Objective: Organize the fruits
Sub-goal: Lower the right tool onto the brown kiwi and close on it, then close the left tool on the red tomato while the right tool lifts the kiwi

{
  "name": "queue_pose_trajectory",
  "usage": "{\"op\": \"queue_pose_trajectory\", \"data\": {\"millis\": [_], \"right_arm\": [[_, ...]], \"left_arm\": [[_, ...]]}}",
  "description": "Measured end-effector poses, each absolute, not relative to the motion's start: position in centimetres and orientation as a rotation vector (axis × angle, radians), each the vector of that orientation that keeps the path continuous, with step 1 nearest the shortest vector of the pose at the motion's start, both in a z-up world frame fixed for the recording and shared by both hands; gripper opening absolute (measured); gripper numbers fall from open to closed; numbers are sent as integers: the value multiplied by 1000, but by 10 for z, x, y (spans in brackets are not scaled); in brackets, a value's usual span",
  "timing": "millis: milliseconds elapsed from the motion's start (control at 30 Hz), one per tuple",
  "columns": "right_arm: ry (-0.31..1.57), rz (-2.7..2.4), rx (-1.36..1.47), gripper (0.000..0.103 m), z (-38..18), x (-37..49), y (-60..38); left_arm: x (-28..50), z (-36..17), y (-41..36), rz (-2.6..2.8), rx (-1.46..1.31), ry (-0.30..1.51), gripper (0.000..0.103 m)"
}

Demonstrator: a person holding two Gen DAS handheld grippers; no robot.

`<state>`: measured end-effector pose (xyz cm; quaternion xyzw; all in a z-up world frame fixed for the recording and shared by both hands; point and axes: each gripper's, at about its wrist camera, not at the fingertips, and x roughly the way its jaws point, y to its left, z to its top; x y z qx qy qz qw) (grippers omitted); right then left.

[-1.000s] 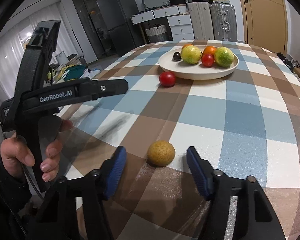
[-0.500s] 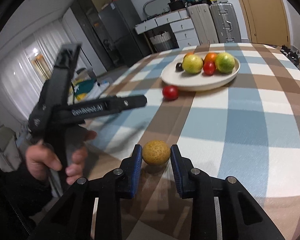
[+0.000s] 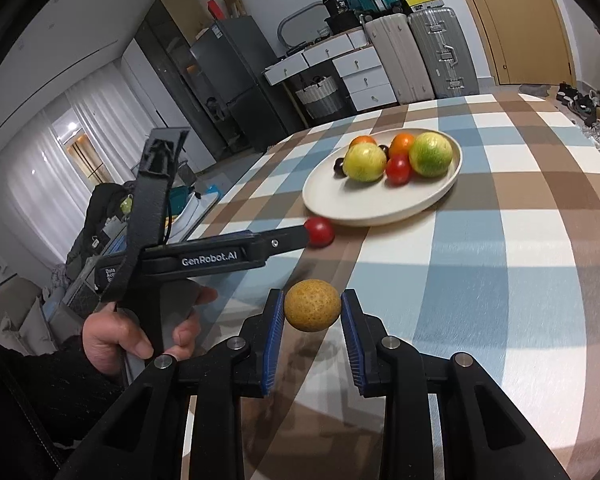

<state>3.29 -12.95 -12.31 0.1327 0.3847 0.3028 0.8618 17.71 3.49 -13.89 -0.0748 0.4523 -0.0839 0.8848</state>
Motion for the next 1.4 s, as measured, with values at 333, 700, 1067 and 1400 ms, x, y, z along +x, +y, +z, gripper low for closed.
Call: {"op": "queue_pose_trajectory", "data": {"millis": [333,700,1067,1400], "right_arm": [[815,639,296,29,-124,50,-137],[817,645,312,29,-123,62,-141],[830,647,323,29,-122,66,-138],[818,645,301,29,-117,73,-133]], "left_arm": [[196,-143,24,-175,-114,961,101],[205,-149,22,-255,-130,997,58],[199,-153,27,-373,-183,998,29],[183,-149,39,-375,-208,985,29]]}}
